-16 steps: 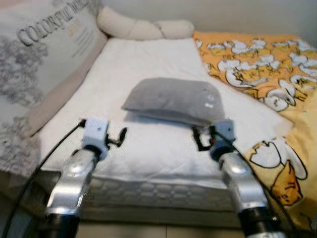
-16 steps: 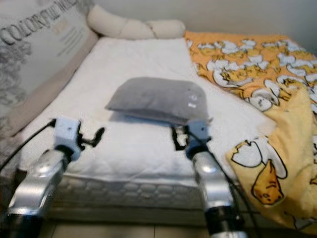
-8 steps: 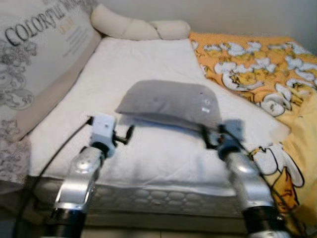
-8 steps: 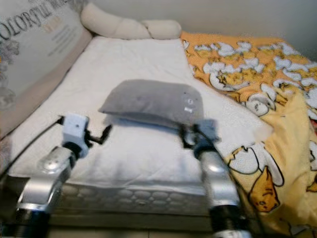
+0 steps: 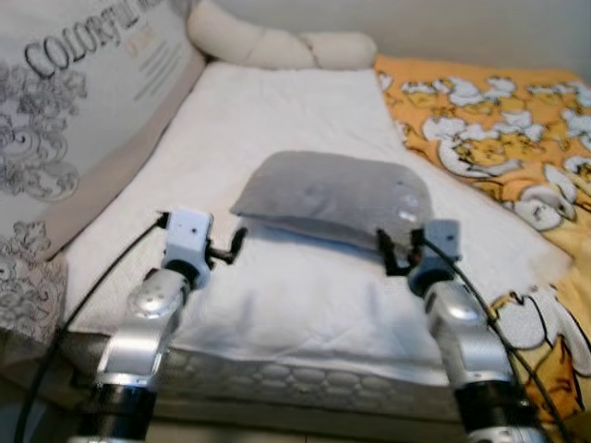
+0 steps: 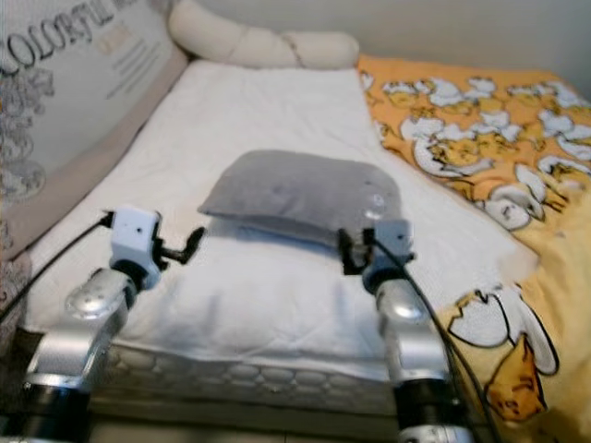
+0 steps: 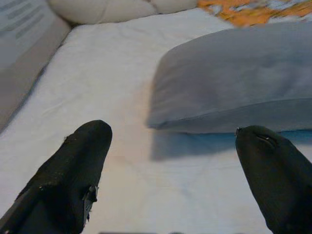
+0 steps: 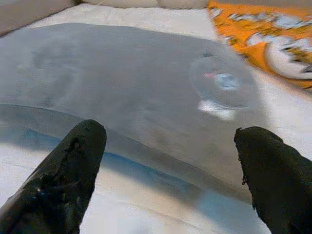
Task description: Clean up the room
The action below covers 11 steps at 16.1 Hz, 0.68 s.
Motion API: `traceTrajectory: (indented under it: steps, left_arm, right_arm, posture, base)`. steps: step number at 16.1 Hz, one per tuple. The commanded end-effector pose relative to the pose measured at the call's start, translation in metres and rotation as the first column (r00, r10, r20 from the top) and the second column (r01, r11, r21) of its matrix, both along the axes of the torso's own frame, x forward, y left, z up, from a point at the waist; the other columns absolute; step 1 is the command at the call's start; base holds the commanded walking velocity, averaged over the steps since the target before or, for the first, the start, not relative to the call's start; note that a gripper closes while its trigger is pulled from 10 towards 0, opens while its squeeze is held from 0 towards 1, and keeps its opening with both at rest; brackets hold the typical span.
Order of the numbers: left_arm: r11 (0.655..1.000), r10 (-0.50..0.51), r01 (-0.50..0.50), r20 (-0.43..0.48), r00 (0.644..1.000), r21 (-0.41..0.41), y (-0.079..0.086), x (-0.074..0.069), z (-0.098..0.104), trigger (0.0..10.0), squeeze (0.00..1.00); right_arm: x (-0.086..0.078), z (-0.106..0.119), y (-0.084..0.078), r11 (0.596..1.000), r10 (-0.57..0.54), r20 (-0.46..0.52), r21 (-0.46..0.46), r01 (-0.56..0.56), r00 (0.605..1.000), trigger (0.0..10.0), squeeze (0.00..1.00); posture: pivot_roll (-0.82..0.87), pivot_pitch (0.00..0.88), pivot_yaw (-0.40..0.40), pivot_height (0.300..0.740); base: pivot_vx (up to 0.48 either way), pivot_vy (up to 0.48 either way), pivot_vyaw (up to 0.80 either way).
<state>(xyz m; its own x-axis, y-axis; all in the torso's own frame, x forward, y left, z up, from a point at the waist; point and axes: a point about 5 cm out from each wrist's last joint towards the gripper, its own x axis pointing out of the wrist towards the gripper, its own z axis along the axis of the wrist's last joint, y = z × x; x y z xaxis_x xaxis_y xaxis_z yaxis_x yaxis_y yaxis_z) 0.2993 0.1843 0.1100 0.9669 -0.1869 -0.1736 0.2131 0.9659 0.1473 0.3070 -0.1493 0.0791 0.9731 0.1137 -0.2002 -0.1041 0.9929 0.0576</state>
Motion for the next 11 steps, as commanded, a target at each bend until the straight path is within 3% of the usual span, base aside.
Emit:
traceTrajectory:
  steps: [1,11]
  left_arm:
    - [1.000,-0.019,0.019,0.016,1.000,-0.007,-0.0055,0.0029,0.0046,10.0,0.00]
    - [1.000,-0.014,0.015,0.021,1.000,-0.011,-0.0042,0.0025,0.0041,10.0,0.00]
  right_arm:
    - [0.0006,0.0008,-0.0036,1.000,-0.007,-0.002,0.005,0.007,1.000,10.0,0.00]
    - [0.0001,0.0000,-0.0032,1.000,-0.001,0.004,0.000,0.001,1.000,10.0,0.00]
  posture:
    - [0.10,0.000,-0.009,0.740]
    - [0.11,0.000,-0.010,0.740]
  base:
    - [0.292,0.000,0.00]
    - [0.299,0.000,0.00]
